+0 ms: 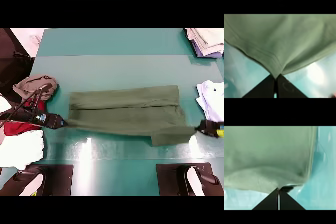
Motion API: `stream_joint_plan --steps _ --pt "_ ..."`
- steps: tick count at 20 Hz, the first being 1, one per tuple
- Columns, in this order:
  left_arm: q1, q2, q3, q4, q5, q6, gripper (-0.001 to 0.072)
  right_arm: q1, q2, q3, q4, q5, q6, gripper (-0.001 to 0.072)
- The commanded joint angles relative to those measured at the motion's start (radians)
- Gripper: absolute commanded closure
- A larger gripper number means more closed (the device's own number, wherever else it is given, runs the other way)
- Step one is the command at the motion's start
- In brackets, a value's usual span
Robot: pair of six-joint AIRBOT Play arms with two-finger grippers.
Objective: Fold the shirts.
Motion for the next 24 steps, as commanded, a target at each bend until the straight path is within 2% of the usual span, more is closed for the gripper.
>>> stream_joint_plan --steps 1,9,17,18,19,20,21,24 --pt "0.001 -0.051 0.005 0.001 0.208 -0.006 0.0682 0.022 -0.183 0.108 0.058 -0.132 -0.061 0.0696" --pt "0.001 -0.267 0.089 -0.004 0.456 -0.005 0.0682 0.201 -0.646 0.376 0.051 -0.286 -0.074 0.0696" --pt "0.001 -0.443 0.206 -0.019 0.62 -0.006 0.068 0.227 -0.904 0.597 0.062 -0.382 -0.064 0.0687" --pt "0.001 -0.448 0.206 -0.023 0.634 -0.015 0.0674 0.233 -0.925 0.612 0.066 -0.404 -0.064 0.0589" --pt "0.001 -0.447 0.206 -0.023 0.655 -0.035 0.0417 0.237 -0.948 0.629 0.092 -0.411 -0.064 0.0266" --pt "0.001 -0.446 0.207 -0.034 0.673 -0.043 0.0133 0.235 -0.967 0.649 0.122 -0.406 -0.064 0.0117" --pt "0.003 -0.446 0.209 -0.033 0.675 -0.051 0.0059 0.225 -0.979 0.668 0.142 -0.385 -0.065 0.0116" --pt "0.005 -0.445 0.251 -0.034 0.574 -0.051 0.0056 0.169 -0.973 0.686 0.168 -0.255 -0.12 0.0116"
